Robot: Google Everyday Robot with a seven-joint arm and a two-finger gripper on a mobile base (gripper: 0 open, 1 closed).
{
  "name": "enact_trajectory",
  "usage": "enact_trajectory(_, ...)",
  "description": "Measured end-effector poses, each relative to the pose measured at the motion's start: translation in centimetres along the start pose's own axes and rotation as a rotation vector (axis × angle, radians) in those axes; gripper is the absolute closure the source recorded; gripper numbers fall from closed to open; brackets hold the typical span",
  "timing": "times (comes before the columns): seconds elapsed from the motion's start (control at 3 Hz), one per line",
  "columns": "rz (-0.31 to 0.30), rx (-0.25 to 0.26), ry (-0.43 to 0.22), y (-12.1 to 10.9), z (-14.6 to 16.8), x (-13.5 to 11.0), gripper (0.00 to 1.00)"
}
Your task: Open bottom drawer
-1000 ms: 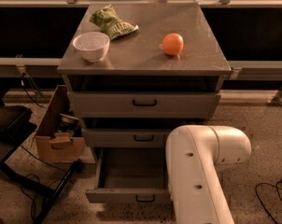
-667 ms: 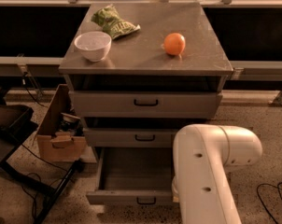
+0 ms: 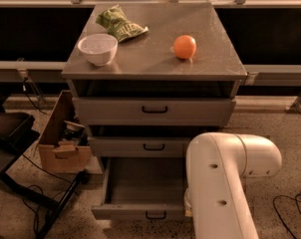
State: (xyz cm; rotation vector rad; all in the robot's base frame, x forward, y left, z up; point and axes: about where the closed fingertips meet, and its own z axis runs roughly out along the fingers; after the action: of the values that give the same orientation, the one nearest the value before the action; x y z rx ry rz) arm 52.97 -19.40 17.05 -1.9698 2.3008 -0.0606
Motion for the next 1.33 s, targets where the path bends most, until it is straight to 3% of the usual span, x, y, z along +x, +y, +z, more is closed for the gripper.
enact_trajectory(0.33,0.012,0.007,-0.029,0.28,-0.48,-0.64,1.0)
enact_trajectory(1.33,0.023,0.014,-0.036,1.2,-0.96,0.36,1.0)
